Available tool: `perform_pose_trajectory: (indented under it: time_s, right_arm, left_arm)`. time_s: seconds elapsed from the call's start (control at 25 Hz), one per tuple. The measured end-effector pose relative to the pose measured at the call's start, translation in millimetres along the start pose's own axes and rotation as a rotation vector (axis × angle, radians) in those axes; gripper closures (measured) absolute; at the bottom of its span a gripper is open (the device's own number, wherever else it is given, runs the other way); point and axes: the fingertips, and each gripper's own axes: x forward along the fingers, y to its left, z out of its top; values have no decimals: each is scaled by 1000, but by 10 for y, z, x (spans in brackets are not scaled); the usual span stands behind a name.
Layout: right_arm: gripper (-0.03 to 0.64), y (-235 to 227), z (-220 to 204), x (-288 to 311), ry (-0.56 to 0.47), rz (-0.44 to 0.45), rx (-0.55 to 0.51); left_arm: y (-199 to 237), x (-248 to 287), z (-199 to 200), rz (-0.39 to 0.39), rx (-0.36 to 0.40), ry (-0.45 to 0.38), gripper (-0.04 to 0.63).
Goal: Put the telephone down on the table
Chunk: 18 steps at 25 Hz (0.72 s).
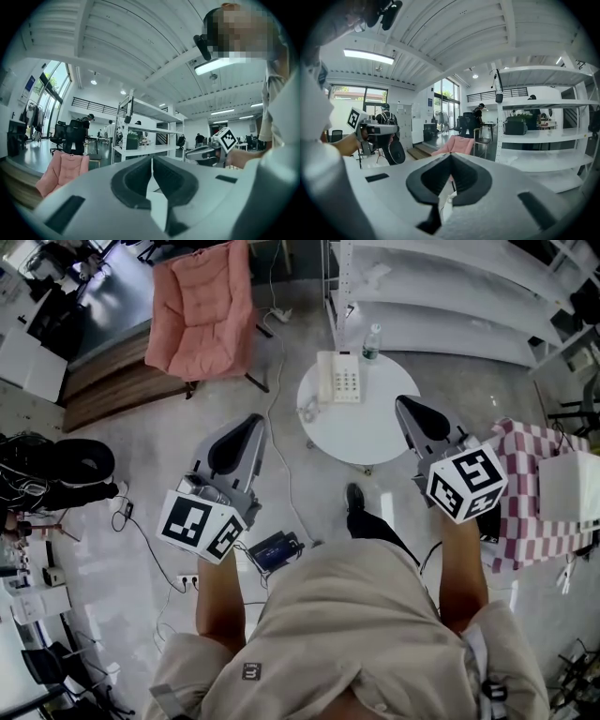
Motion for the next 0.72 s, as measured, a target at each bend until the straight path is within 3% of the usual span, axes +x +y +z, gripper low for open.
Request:
perform_pose_trajectory:
  time_s: [0.72]
  right_arm:
    - [624,118,-80,-203,17,-3,22]
  left_arm:
    - [-74,-193,-109,-8,-19,29,580]
